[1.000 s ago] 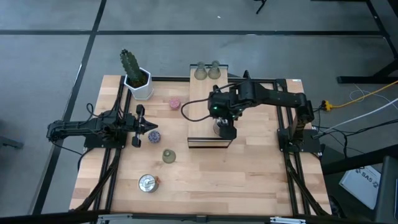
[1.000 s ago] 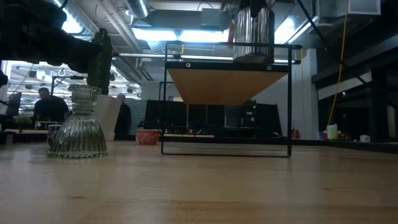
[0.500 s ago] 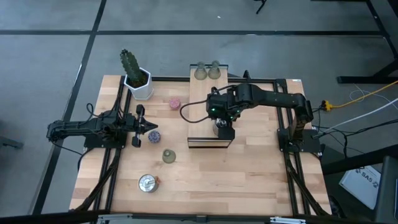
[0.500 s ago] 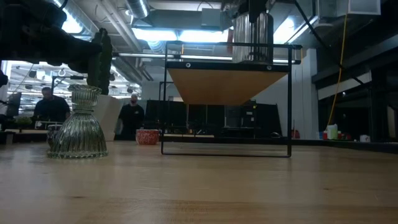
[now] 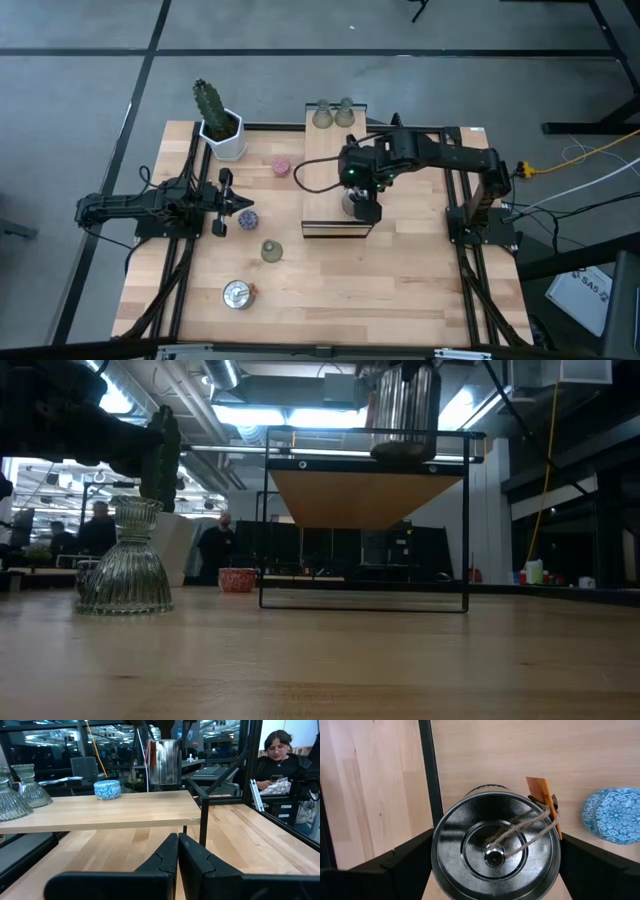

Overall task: Pick & Place candle stick holders
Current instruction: Put the right silver scented candle can on the shelf

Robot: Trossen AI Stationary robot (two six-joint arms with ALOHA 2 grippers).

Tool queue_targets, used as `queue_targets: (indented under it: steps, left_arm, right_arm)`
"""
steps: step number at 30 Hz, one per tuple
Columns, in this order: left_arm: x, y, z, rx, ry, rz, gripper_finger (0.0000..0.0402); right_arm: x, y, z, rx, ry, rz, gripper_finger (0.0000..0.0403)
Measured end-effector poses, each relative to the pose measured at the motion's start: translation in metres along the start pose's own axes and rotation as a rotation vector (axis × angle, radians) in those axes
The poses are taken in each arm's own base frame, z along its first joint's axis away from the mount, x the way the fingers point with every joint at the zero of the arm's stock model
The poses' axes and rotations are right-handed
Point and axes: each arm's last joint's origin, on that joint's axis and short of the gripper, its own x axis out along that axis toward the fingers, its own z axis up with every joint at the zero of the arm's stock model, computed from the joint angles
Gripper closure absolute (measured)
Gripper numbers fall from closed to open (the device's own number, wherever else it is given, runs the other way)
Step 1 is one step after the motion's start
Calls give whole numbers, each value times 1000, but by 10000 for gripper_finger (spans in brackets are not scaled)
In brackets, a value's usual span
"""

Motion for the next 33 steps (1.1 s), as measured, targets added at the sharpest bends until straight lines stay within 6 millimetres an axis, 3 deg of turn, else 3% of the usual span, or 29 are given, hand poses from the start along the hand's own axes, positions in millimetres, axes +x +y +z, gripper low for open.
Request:
queue_targets:
  steps: [10, 18, 24, 33]
  left_arm:
    - [0, 0, 0, 0, 1, 1, 395]
    - [0, 0, 0, 0, 4, 1, 395]
    - [0, 0, 0, 0, 3, 2, 395]
    - [0, 0, 0, 0, 4, 2, 395]
  right_arm:
    - [8, -1, -9, 0, 2, 0, 38]
    - [8, 0, -8, 0, -15, 3, 38]
    - [23, 1, -11, -2, 29, 6, 38]
    - [24, 3, -9, -28, 11, 13, 38]
